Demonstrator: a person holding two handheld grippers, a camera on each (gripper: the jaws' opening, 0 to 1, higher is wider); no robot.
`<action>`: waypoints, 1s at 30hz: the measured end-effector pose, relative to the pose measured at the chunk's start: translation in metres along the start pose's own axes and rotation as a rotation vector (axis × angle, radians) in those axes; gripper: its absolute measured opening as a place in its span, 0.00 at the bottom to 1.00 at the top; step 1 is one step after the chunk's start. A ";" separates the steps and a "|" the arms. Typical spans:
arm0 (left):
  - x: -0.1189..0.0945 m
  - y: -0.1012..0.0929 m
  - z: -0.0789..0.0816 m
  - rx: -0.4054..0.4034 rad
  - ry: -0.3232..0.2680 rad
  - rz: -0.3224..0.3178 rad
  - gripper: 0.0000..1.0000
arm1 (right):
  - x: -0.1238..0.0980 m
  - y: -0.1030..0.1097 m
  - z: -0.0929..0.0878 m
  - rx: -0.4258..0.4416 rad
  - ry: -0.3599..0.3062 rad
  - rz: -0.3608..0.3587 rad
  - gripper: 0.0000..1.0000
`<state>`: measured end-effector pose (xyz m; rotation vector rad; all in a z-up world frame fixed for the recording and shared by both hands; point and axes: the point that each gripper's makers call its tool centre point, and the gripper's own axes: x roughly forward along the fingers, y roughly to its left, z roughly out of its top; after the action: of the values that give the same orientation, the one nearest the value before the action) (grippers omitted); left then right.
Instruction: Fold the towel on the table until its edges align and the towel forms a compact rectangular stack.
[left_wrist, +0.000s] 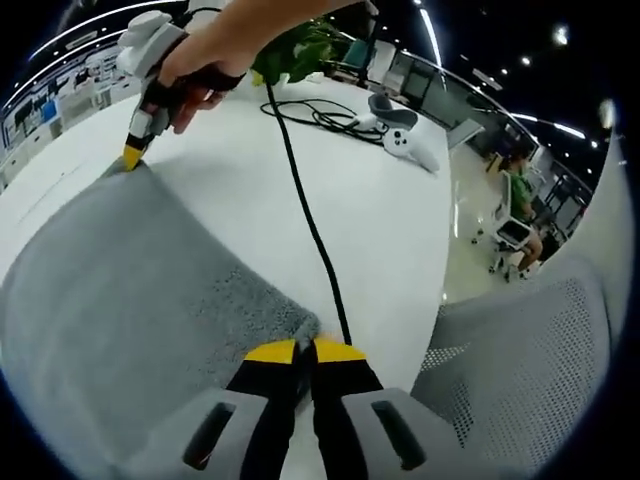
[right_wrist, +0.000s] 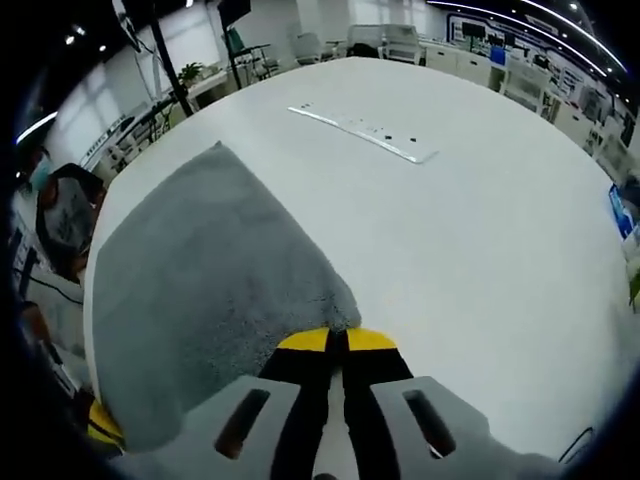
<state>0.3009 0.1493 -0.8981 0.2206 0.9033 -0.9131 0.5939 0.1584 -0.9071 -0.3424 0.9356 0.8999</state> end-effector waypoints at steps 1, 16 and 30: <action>0.000 -0.001 0.001 -0.006 -0.004 -0.002 0.04 | -0.001 -0.001 0.000 -0.001 0.001 -0.001 0.01; -0.006 -0.013 0.034 -0.013 -0.084 -0.002 0.04 | -0.030 -0.015 -0.007 0.037 -0.006 -0.041 0.01; -0.020 0.002 0.045 -0.030 -0.140 0.064 0.04 | -0.044 -0.011 0.004 0.038 -0.032 -0.056 0.00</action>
<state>0.3225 0.1391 -0.8554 0.1569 0.7752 -0.8440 0.5925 0.1312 -0.8704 -0.3200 0.9086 0.8330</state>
